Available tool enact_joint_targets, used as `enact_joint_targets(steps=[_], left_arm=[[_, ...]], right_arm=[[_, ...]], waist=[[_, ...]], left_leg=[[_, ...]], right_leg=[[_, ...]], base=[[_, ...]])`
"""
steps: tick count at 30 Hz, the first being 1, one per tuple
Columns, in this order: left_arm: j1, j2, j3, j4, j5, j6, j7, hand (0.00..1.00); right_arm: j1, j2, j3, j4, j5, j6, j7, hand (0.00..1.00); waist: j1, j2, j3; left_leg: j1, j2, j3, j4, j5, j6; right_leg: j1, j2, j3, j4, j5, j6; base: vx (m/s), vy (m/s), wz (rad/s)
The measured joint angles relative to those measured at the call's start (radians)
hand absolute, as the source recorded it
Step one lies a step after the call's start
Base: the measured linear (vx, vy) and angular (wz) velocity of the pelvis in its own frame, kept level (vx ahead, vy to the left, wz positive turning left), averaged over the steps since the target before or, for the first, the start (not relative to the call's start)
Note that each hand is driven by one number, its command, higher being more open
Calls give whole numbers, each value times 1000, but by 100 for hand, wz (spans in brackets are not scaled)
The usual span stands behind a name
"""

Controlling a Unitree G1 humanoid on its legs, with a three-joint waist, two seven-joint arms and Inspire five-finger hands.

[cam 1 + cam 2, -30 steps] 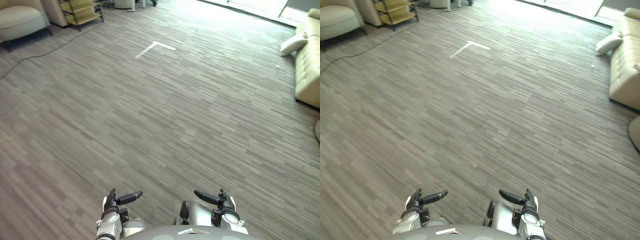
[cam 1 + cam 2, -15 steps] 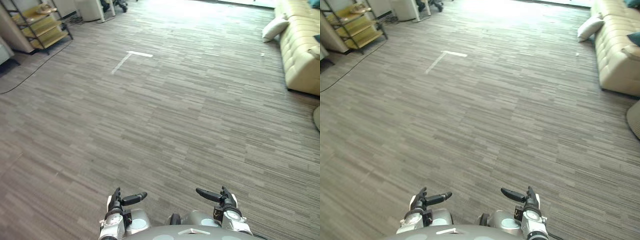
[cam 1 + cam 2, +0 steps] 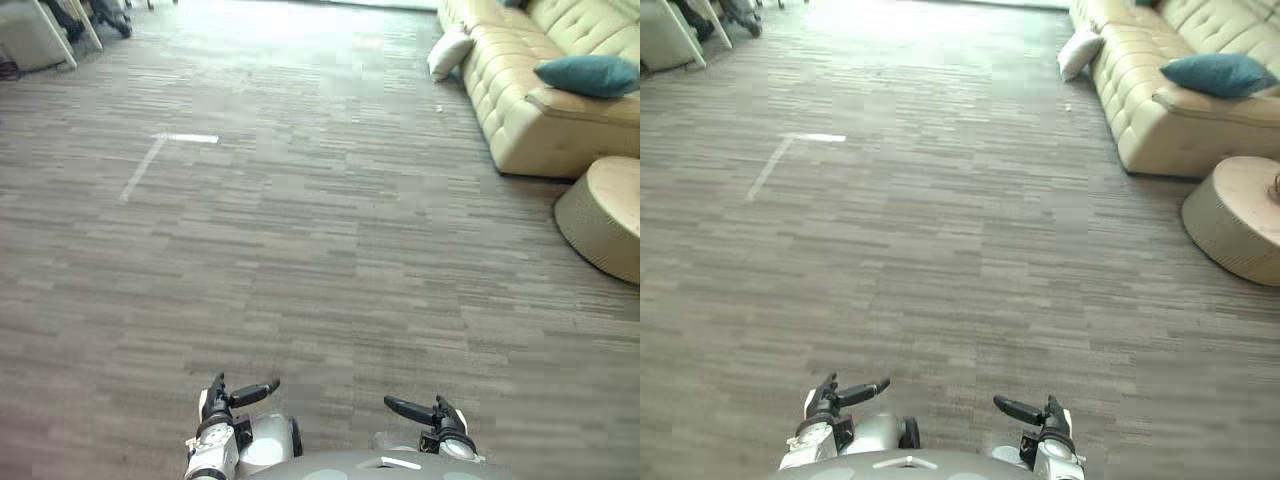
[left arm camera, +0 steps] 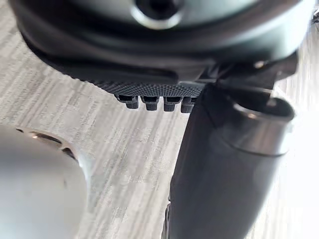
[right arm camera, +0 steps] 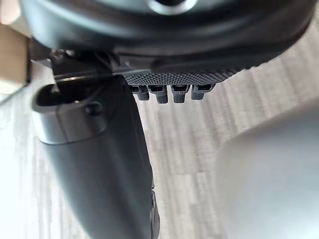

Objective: Pick up cushions and gather them together orderly.

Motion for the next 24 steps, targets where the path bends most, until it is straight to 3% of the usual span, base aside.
enact_joint_targets(steps=[1, 3, 4, 5, 6, 7, 9, 10, 11, 12, 13, 14, 15, 16, 17, 19, 20, 21, 23, 24], left_arm=[[-2, 4, -20, 17, 1, -1, -2, 100], [0, 4, -37, 39, 1, 1, -8, 100], [3, 6, -44, 46, 11, 1, -10, 100], [3, 7, -48, 49, 14, 1, -11, 100], [-1, 7, -59, 64, 18, 1, -13, 100], [-2, 0, -62, 70, 21, 1, -18, 100], [-6, -18, -63, 68, 36, -1, -35, 100], [-5, -32, -60, 64, 52, -1, -36, 100], [-4, -33, -58, 63, 56, -1, -35, 100], [-3, -41, -31, 50, 57, -1, -37, 100], [2, -55, -11, 34, 56, -1, -42, 100], [2, -61, 9, 18, 56, -1, -42, 100], [4, -56, 20, -8, 56, -2, -41, 100], [8, -48, 19, -28, 56, -6, -42, 100], [13, -39, 18, -47, 55, -19, -42, 100], [11, -39, 20, -73, 55, -24, -42, 100], [9, -41, 22, -85, 55, -30, -42, 100], [8, -41, 23, -89, 55, -32, -43, 100], [7, -45, 22, -102, 53, -42, -41, 100], [7, -47, 20, -101, 53, -44, -40, 100]], right_arm=[[-13, -4, -3, 1, 0, -1, 0, 100], [-36, -15, -9, 1, 0, -1, 2, 100], [-47, -15, -10, -1, 0, -1, 4, 100], [-50, -15, -10, 1, 0, -1, 4, 100], [-58, -19, -19, 5, 2, 3, 8, 100], [-65, -27, -20, 8, 0, 6, 13, 100], [-74, -34, -29, 5, -18, 6, 15, 100], [-72, -34, -41, -2, -21, 8, 16, 100], [-70, -34, -40, -4, -22, 10, 16, 100], [-72, -38, -32, -6, -24, 20, 22, 100], [-71, -47, -27, -6, -24, 24, 21, 100], [-71, -48, -27, -5, -23, 26, 20, 100], [-68, -44, -14, -1, -21, 30, 18, 100], [-64, -42, 1, 5, -21, 30, 18, 100], [-59, -34, 12, 12, -21, 31, 18, 100], [-54, -34, 25, 17, -21, 35, 17, 100], [-54, -33, 25, 30, -22, 39, 14, 100], [-53, -33, 25, 35, -22, 42, 13, 100], [-44, -31, 26, 47, -22, 48, 9, 100], [-43, -35, 28, 49, -22, 48, 10, 100]], waist=[[-10, 7, 3], [-29, 21, 11], [-41, 22, 11], [-42, 22, 11], [-52, 28, 14], [-53, 45, 18], [-48, 66, 22], [-53, 77, 20], [-55, 83, 18], [-53, 105, 27], [-49, 123, 31], [-44, 128, 38], [-36, 114, 48], [-31, 100, 51], [-27, 81, 46], [-13, 75, 48], [-1, 70, 51], [3, 68, 52], [18, 60, 53], [20, 64, 50]], left_leg=[[61, 7, -6, -52, 2, -6], [140, 23, -4, -129, 2, -12], [191, 25, -4, -183, 3, -14], [205, 24, -5, -198, 3, -16], [252, 32, -16, -227, -2, -24], [290, 52, -33, -227, 1, -33], [290, 65, -49, -182, 45, -99], [266, 81, -81, -68, 75, -130], [236, 94, -101, 18, 87, -144], [120, 135, -161, 308, 155, -184], [14, 173, -179, 538, 159, -201], [-43, 199, -173, 665, 145, -198], [-123, 209, -152, 788, 112, -189], [-169, 208, -131, 803, 97, -175], [-266, 207, -83, 757, 73, -143], [-347, 199, -41, 632, 49, -106], [-384, 174, -11, 465, 42, -97], [-394, 164, -7, 409, 45, -94], [-428, 92, -8, 71, 120, -97], [-435, 86, -8, 21, 137, -94]], right_leg=[[-49, -1, -56, -82, -15, -25], [-128, 17, -123, -276, -13, -37], [-162, 45, -137, -480, 46, -42], [-169, 52, -133, -532, 70, -46], [-171, 77, -114, -607, 226, -84], [-150, 97, -112, -585, 273, -147], [-159, 89, -112, -477, 172, -168], [-131, 87, -127, -446, 107, -179], [-105, 96, -131, -460, 85, -175], [-36, 134, -131, -512, 63, -175], [23, 176, -127, -566, 61, -177], [71, 199, -118, -600, 59, -180], [157, 218, -97, -656, 50, -194], [205, 224, -80, -691, 45, -199], [275, 232, -48, -760, 43, -200], [339, 234, -10, -816, 44, -187], [391, 226, 18, -858, 43, -171], [407, 219, 26, -872, 40, -164], [492, 187, 65, -949, 16, -127], [505, 186, 76, -960, 8, -118]], base=[[567, 12, 25], [649, -52, 23], [604, -92, 25], [651, -164, 38], [702, -225, 35], [711, -238, 32], [818, -315, 15], [651, -271, 14], [485, -204, 3], [545, -197, -15], [545, -197, -29], [592, -149, -46], [458, -76, -47], [631, -97, -63], [348, -47, -51], [429, 11, -65], [603, 70, -65], [525, 100, -57], [542, 172, -51], [701, 246, -56]])
